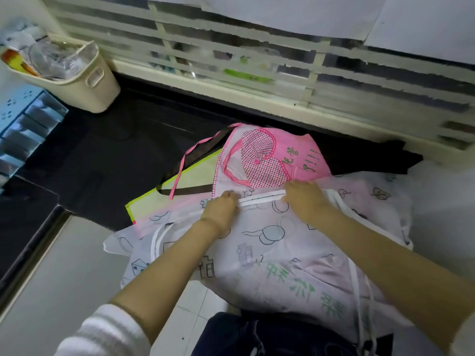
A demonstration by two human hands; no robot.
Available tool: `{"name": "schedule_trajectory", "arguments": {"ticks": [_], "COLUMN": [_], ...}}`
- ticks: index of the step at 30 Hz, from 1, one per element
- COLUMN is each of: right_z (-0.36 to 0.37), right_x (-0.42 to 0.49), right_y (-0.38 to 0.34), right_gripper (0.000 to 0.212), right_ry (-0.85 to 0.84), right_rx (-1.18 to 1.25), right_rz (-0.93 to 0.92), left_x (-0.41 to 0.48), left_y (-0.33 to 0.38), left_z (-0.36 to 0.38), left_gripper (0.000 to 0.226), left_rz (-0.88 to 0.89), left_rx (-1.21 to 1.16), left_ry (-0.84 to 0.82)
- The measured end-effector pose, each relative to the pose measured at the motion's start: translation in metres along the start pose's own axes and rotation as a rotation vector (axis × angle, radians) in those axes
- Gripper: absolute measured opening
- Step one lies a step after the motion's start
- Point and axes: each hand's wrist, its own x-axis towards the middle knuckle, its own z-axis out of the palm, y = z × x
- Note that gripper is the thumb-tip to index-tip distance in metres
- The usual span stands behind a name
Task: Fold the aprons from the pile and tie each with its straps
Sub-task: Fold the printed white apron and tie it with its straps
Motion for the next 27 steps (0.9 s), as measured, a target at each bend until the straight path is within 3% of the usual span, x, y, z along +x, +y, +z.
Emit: {"name": "schedule_trajectory", "arguments": {"ticks": [3,6,9,13,16,18,22,24,27], "right_z": [-0.002,-0.004,-0.007,-0.021,-0.012,0.005,0.010,0.004,-0.001], "right_x": [0.008,0.014,0.015,-0.002,-0.020,-0.020,-0.018,-0.018,-0.012], "right_y": [-0.003,-0.005,-0.015,-0.050,-0.084,-0.094,-0.092,-0.095,-0.102], "right_gripper": [0.022,0.016,0.025,0.044,0.040,0.035,0.063,0.069,0.073], "right_ry": [0.007,-0.018,-0.020,0.101,-0.002,-0.075,-0.199,-0.226,-0.235], "right_rx": [-0.048,-0.093,-0.121,0.086,0.181,0.180,0.233,0.208,0.070], "right_rz": [0.030,0.071,0.105,-0.150,-0.300,-0.291,-0.225,-0.218,-0.196], "left_x": [0.011,0.021,0.026,0.028,0.022,0.012,-0.017,-0.035,-0.065], "left_y": [-0.001,-0.001,0.002,0.004,0.001,-0.002,-0.015,-0.027,-0.049], "left_z": [0.000,0.001,0.004,0.006,0.002,-0.003,-0.007,-0.002,0.007], "left_gripper": [0.063,0.057,0.049,0.047,0.053,0.055,0.057,0.057,0.065], "left_rz": [-0.054,-0.115,-0.151,-0.165,-0.126,-0.084,-0.030,-0.082,-0.217], "left_rx": [0.080,0.082,0.068,0.084,0.000,-0.093,0.000,0.104,0.128], "left_ry": [-0.003,-0.011,-0.021,-0.014,-0.019,0.022,0.212,0.301,0.291]}}
